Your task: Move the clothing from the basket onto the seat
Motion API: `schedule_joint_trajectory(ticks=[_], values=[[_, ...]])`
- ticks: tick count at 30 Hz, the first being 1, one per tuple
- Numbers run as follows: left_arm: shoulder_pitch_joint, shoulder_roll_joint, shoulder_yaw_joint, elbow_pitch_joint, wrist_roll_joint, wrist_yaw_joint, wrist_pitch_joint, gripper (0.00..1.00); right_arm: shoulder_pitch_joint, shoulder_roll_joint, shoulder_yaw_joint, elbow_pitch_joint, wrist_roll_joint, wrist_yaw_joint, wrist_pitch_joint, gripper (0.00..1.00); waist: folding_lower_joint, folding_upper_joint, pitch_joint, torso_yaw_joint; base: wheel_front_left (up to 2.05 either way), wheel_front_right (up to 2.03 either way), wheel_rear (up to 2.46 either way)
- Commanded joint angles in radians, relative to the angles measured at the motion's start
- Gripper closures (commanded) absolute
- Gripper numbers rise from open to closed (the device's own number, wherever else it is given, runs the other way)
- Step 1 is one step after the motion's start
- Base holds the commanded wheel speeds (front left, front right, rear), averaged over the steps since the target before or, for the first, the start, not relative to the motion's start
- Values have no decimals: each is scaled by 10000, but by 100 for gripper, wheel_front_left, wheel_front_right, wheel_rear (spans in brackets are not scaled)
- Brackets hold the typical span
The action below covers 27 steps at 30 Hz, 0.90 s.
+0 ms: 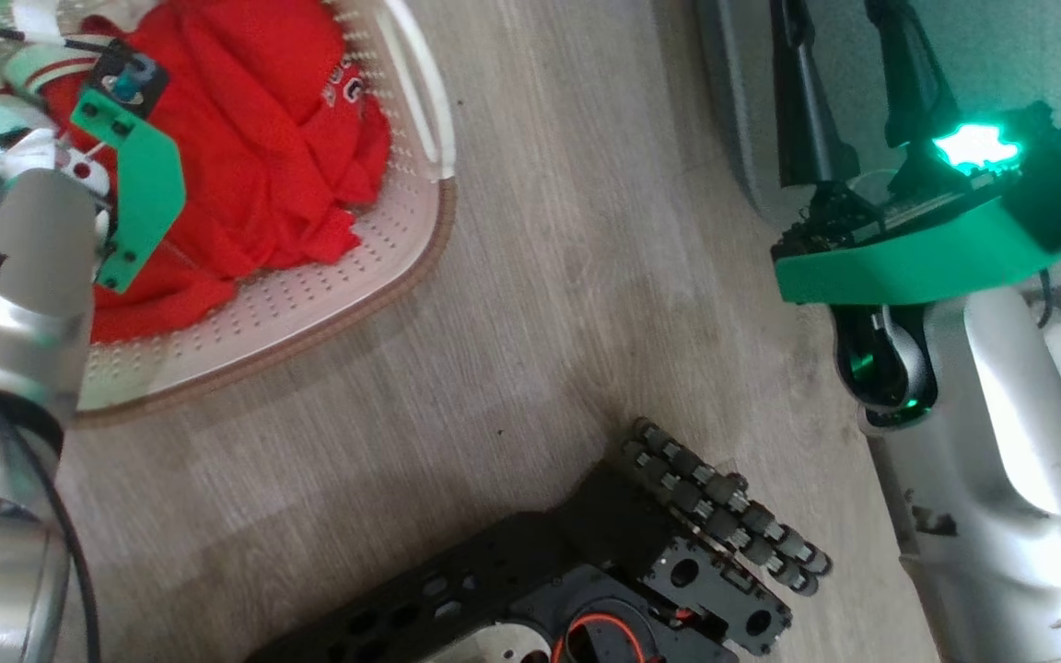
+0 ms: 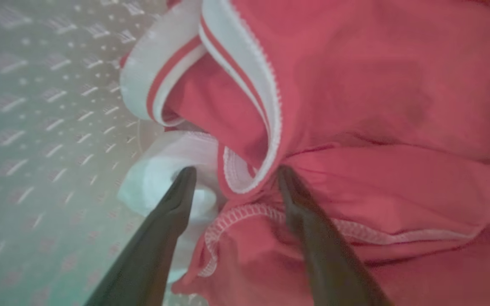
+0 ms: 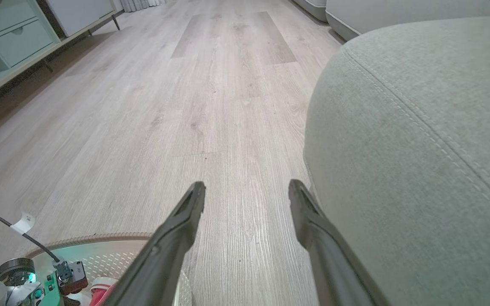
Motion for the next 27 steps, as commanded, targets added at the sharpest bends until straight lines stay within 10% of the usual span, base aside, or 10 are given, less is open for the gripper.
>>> schedule_joint_trajectory(ticks=[1, 9, 10, 12, 27], values=[[-7, 292, 86, -83, 49, 96, 37, 0, 468, 48, 97, -286, 98, -2, -63, 0, 1, 0, 93, -107, 0, 0, 0], [3, 306, -94, 45, -20, 191, 136, 0, 544, 49, -92, -301, 378, -2, -63, 0, 1, 0, 250, -66, 0, 0, 0], [-13, 296, -104, 55, -43, 193, 148, 50, 531, 49, -102, -296, 392, -2, -63, 0, 1, 0, 263, -56, 0, 0, 0], [-42, 282, -137, 72, -78, 193, 148, 99, 492, 49, -118, -285, 424, -2, -63, 0, 1, 0, 277, -43, 0, 0, 0], [521, -966, 606, -503, -1598, 217, -2276, 100, 926, 49, -970, 348, -253, -2, -63, 0, 1, 0, -1245, 1531, 0, 0, 0]])
